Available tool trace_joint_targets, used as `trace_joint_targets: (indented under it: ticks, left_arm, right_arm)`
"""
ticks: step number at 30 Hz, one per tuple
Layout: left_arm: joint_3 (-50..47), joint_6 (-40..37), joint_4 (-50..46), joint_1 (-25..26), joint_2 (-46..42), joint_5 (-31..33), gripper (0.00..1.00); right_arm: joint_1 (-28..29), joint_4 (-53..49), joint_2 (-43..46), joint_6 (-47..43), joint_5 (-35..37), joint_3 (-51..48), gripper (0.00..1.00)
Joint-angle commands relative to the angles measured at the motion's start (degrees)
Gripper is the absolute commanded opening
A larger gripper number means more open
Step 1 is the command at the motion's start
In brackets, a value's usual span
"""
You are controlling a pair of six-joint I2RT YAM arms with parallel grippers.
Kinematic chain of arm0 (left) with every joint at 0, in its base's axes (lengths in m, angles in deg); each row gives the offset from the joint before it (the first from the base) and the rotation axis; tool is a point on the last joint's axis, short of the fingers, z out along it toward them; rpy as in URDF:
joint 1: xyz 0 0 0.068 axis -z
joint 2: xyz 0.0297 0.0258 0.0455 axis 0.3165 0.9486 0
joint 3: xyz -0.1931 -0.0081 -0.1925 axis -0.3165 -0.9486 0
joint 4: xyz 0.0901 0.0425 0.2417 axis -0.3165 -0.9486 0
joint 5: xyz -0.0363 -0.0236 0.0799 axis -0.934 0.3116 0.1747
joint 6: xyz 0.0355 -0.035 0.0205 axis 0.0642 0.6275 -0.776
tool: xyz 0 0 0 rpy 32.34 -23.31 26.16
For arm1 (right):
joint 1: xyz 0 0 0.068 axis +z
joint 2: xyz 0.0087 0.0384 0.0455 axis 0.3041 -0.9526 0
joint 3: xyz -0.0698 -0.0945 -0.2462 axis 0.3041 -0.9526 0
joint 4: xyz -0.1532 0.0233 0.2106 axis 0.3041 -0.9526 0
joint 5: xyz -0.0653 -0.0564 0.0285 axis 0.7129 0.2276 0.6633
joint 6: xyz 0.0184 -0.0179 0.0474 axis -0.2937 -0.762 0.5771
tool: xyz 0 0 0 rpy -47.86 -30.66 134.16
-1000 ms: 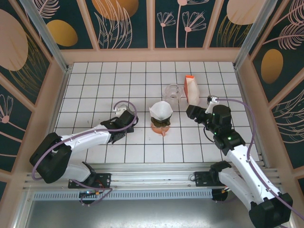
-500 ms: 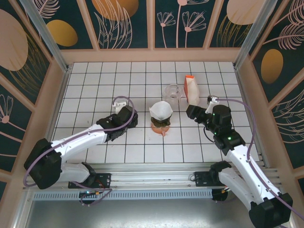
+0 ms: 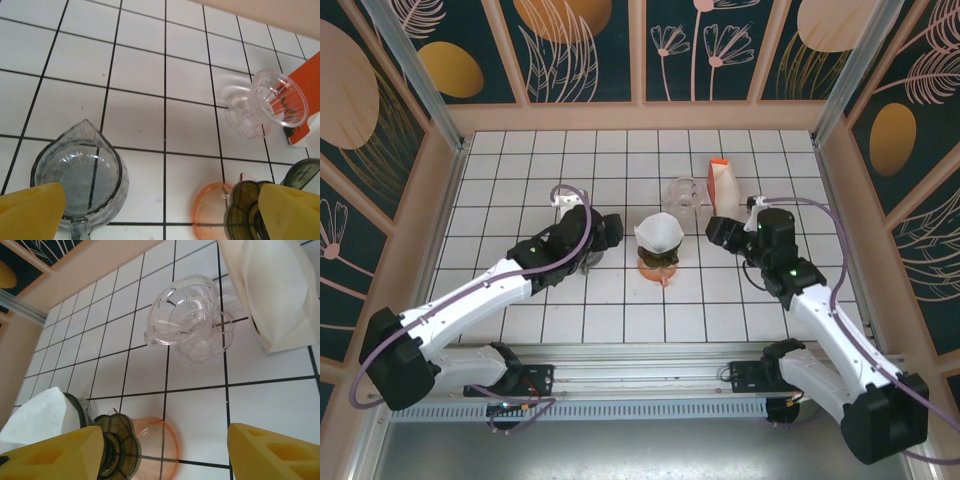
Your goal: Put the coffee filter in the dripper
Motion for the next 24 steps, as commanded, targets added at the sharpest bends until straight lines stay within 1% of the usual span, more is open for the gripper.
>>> trace_joint_targets:
  ticks: [1,3,5,9,11,13,16,18,21,24]
  left_arm:
    - [2.33,-3.12,0.95,0.43,-0.60,4.26,0.99]
    - [1.72,-4.20,3.00,0.38,-1.49,5.57,0.99]
    - [1.48,-4.71,4.06,0.38,-1.98,6.52,0.99]
    - [1.49,-5.61,4.70,0.34,-1.62,5.90,0.99]
    - [1.49,-5.62,4.57,0.32,-1.22,5.64,0.99]
    - [-0.60,-5.39,5.03,0.32,-1.14,5.53,0.99]
    - [-1.86,-4.85,5.49,0.30,-1.45,5.18,0.99]
    - [-2.41,-4.70,5.50,0.33,-1.77,5.42,0.99]
    - [-2.90,-4.74,5.49,0.34,-2.25,5.69,0.99]
    - [-2.87,-4.84,5.51,0.33,-2.34,5.88,0.99]
  right_arm:
    - [-1.19,4.02,-4.66,2.60,-2.54,2.51,0.67]
    - [-1.90,7.09,-7.13,4.37,-2.53,2.19,0.67]
    - [-2.49,8.77,-10.13,5.30,-1.79,2.47,0.64]
    - [-3.63,10.92,-15.90,6.68,0.09,2.42,0.59]
    - [-4.65,13.33,-18.15,7.13,0.03,1.93,0.58]
    - [-5.48,14.54,-21.52,7.40,-0.34,2.81,0.55]
    - [-5.41,15.90,-25.42,8.03,-0.61,3.34,0.50]
    - [-5.12,16.96,-27.03,8.30,-0.36,2.83,0.50]
    - [-3.09,18.47,-28.49,7.66,-0.30,2.45,0.49]
    - [-1.31,21.25,-28.55,8.91,-0.13,2.23,0.53]
